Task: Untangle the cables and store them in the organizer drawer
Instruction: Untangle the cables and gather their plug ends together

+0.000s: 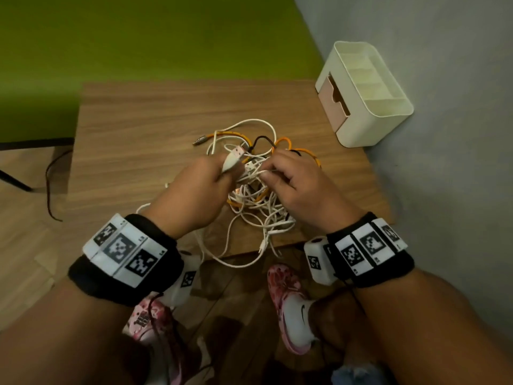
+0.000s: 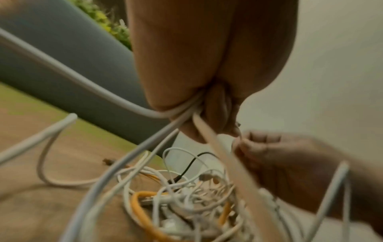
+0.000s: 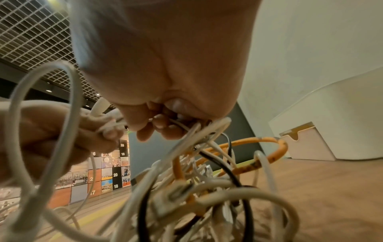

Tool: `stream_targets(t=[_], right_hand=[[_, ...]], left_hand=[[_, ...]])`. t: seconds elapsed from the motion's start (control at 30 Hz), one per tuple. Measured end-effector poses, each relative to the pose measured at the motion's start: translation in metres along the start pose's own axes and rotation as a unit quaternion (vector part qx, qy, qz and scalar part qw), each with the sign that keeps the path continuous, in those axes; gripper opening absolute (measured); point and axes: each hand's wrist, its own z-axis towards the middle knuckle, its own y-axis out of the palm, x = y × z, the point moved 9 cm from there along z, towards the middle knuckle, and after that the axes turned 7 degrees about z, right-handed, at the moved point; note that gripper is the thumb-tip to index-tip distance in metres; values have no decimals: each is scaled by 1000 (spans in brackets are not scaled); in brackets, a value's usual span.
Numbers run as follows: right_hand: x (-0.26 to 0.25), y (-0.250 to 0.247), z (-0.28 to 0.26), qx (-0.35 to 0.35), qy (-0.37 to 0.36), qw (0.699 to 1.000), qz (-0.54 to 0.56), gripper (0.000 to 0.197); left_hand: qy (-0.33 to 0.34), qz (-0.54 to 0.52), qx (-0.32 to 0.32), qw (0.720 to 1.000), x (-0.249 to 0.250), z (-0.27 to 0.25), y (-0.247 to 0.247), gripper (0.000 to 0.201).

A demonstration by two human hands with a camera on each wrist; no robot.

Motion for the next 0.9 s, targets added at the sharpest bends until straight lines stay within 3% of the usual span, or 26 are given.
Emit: stream_targets(t=[0.03, 0.1, 0.27, 0.3, 0.37, 0.4, 0.43, 0.5, 0.53, 0.73, 0.83, 0.9], right_hand=[[2, 1, -1, -11, 5, 1000, -6, 16], [9, 3, -1, -32, 23, 999, -18, 23], [10, 0, 0, -10, -5, 999, -51, 37], [13, 0, 0, -10, 1, 997, -83, 40], [31, 0, -3, -25, 51, 986, -154, 45], [39, -3, -5, -28, 75, 982, -171, 50], [45, -6, -7, -31, 87, 980, -175, 52], [47, -9, -10, -34, 88, 982, -166, 44], [42, -10, -9, -33, 86, 984, -150, 37], [-10, -24, -4, 50, 74, 993, 72, 27], [-33, -28, -9, 70, 43, 994, 70, 22], [-39, -28, -13, 43, 45, 998, 15, 23]], left_hand=[[-14, -106, -14, 994, -2, 0, 1, 30], [-39, -329, -45, 942, -1, -1, 0, 22], [-45, -506, -92, 856, 8, -12, -10, 35], [-29, -553, -129, 823, 10, -14, -15, 37], [10, -676, -190, 712, 17, -19, -38, 34], [17, -698, -189, 690, 17, -18, -50, 34], [6, -680, -164, 714, 9, -17, -53, 35], [-38, -517, -64, 853, -10, -16, -54, 38], [-57, -460, -41, 885, -11, -18, -49, 36], [-114, -375, -26, 919, -22, -16, -23, 29], [-119, -303, 3, 946, -20, -18, -25, 33], [-113, -226, 23, 967, -16, -20, -31, 32]])
